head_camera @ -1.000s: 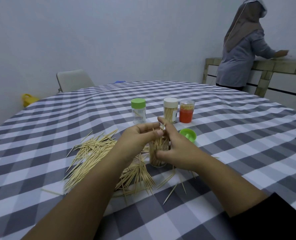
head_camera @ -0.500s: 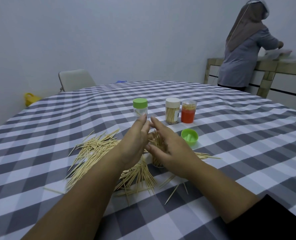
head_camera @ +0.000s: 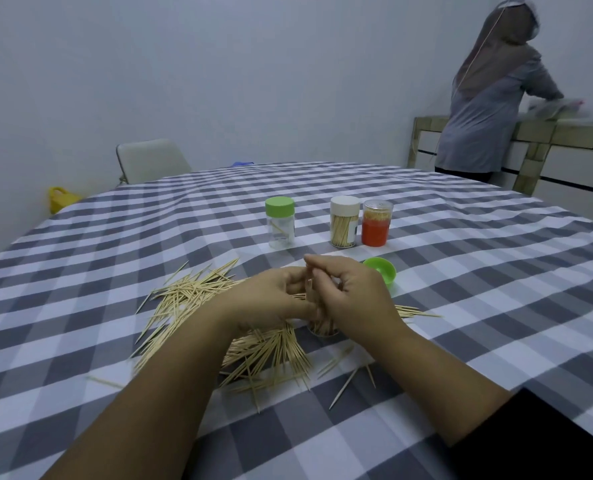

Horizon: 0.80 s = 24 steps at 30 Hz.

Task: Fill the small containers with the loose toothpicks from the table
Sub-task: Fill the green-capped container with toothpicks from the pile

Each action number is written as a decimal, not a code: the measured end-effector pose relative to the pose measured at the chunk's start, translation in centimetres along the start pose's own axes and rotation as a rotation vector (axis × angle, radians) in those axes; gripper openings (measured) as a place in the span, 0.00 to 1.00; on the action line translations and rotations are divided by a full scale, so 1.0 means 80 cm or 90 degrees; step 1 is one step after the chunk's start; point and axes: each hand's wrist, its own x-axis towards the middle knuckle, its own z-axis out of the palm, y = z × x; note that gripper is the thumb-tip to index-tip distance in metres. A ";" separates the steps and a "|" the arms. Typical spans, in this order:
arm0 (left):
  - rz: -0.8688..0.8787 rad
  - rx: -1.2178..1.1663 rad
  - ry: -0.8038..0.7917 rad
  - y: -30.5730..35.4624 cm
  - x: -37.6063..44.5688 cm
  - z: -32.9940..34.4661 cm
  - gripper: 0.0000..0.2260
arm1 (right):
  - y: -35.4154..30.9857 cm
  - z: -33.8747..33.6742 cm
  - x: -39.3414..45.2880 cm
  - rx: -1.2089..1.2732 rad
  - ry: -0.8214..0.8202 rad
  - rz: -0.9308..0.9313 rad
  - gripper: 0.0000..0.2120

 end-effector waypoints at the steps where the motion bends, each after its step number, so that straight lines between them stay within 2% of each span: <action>1: 0.011 0.018 0.026 -0.001 0.001 0.001 0.22 | 0.001 -0.001 0.001 -0.019 -0.021 -0.002 0.14; 3: 0.023 0.054 0.070 0.000 0.001 0.002 0.21 | 0.002 -0.002 0.003 -0.063 -0.073 -0.007 0.15; 6: 0.001 0.091 0.085 -0.002 -0.001 -0.009 0.20 | 0.002 -0.007 0.005 -0.073 -0.140 0.012 0.17; 9: -0.050 0.169 0.123 -0.006 -0.005 -0.025 0.25 | 0.002 -0.014 0.006 -0.086 -0.201 0.030 0.20; 12: -0.112 0.316 0.195 -0.006 -0.009 -0.034 0.24 | 0.002 -0.019 0.005 -0.077 -0.243 0.036 0.26; 14: -0.142 0.352 0.216 -0.009 -0.009 -0.033 0.24 | 0.001 -0.021 0.005 -0.048 -0.241 0.046 0.30; 18: -0.179 0.399 0.197 -0.019 -0.002 -0.031 0.25 | 0.002 -0.021 0.005 -0.012 -0.241 0.076 0.36; 24: -0.171 0.382 0.170 -0.008 -0.010 -0.037 0.23 | 0.006 -0.022 0.004 -0.016 -0.261 0.100 0.38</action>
